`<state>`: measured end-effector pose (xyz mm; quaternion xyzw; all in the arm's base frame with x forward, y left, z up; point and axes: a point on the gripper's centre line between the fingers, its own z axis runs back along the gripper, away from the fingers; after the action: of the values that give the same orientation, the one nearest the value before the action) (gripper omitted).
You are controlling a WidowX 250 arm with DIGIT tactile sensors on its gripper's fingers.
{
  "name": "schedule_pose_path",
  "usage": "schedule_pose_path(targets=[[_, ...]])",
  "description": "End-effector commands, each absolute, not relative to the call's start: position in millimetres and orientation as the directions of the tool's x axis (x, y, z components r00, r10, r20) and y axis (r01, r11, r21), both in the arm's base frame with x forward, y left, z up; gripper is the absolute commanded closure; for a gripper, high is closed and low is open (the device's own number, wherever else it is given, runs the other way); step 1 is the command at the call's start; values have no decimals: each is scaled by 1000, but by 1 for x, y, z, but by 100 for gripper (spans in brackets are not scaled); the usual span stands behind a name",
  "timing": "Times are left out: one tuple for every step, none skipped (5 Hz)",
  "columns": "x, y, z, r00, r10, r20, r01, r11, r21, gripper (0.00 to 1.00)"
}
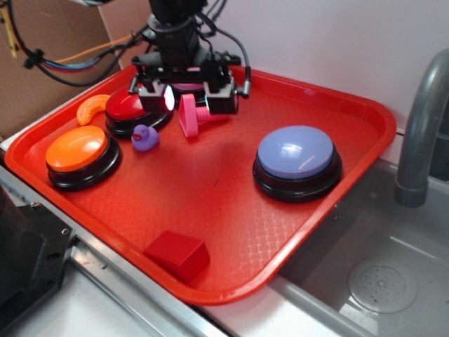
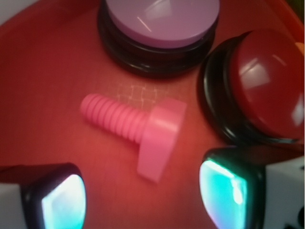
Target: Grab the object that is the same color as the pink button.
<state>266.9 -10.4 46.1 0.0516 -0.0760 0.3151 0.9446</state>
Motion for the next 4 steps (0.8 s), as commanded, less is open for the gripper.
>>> schedule_pose_path(targets=[[283,4,41,750,626,214,-645,764,24,11],[285,4,39,747,625,225,-647,761,35,82],[286,4,35,744,628,229,-651,758,36,95],[285,3,39,740,624,253,-656,753,61,100]])
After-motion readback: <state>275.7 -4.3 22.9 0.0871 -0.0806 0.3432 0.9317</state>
